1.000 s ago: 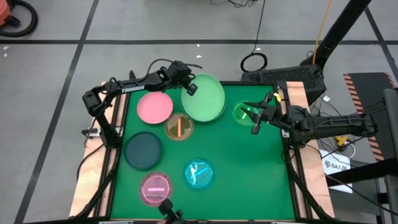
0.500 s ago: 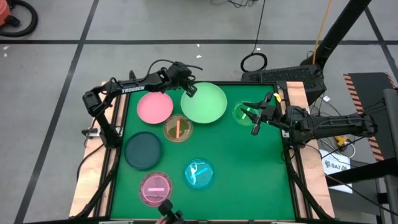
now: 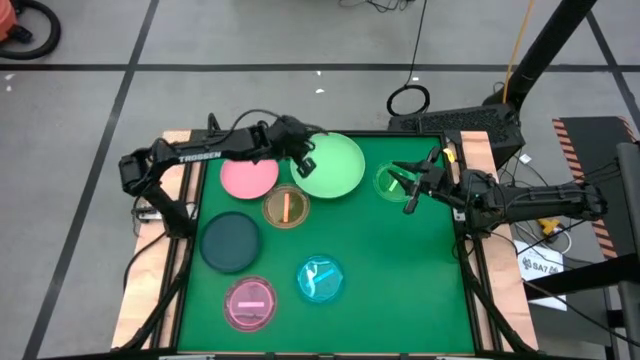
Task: Stack plastic plates
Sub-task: Stack the pink plate on top of the light green plate
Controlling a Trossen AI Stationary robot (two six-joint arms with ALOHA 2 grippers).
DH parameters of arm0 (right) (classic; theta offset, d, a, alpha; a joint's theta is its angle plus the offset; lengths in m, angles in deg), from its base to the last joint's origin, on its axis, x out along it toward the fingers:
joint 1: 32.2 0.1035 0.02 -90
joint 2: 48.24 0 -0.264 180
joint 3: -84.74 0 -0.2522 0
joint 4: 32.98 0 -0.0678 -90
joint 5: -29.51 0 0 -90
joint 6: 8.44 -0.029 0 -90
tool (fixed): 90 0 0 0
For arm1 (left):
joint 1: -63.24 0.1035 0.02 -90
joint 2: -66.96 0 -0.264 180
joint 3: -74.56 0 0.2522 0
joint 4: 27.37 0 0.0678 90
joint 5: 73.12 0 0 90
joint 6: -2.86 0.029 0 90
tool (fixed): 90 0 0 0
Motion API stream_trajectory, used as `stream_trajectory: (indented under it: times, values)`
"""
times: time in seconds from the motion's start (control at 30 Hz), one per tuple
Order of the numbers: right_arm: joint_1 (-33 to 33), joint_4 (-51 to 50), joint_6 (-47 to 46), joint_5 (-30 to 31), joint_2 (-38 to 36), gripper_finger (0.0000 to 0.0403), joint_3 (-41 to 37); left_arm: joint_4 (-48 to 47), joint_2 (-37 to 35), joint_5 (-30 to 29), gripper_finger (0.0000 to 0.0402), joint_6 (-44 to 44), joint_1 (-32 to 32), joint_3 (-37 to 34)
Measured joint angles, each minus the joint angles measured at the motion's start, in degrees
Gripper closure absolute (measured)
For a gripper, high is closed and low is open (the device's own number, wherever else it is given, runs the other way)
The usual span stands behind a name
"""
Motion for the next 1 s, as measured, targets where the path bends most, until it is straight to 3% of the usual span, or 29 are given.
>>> stream_trajectory:
  times: [0.2, 0.43, 0.57, 0.7, 1.0]
  values:
    - [0.0, 4.7, -0.9, -0.5, 2.6, 0.0300, 0.0, 5.1, -9.8, -3.5, 0.0366, -4.1, -9.0, -14.3]
    - [0.9, 9.1, -7.5, -8.8, 9.6, 0.0300, 1.5, 14.6, -26.9, -2.8, 0.0366, -4.7, -16.8, -28.7]
    - [3.4, 11.4, -10.6, -13.1, 16.3, 0.0300, 5.7, 15.3, -34.5, -2.1, 0.0366, -2.1, -21.2, -31.7]
    - [5.5, 9.7, -12.0, -13.3, 23.2, 0.0300, 13.7, 14.4, -39.5, -2.2, 0.0366, 1.7, -23.6, -32.1]
    - [6.1, -11.4, -21.7, -2.7, 33.2, 0.0300, 27.2, 9.0, -44.9, -2.2, 0.0366, 6.5, -23.8, -32.1]
